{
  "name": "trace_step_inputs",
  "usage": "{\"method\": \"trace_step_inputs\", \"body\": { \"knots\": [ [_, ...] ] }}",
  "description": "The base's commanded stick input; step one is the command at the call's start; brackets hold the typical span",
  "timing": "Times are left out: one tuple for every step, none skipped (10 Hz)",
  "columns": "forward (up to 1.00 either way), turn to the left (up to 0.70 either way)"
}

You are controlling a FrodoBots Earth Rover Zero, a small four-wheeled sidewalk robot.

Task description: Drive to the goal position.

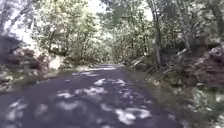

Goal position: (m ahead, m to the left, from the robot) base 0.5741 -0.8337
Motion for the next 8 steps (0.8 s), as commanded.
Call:
{"method": "trace_step_inputs", "body": {
  "knots": [
    [0.45, 0.0],
    [0.45, 0.0],
    [0.45, 0.0],
    [0.45, 0.0],
    [0.45, 0.0],
    [0.45, 0.0],
    [0.45, 0.0],
    [0.45, 0.0]
  ]
}}
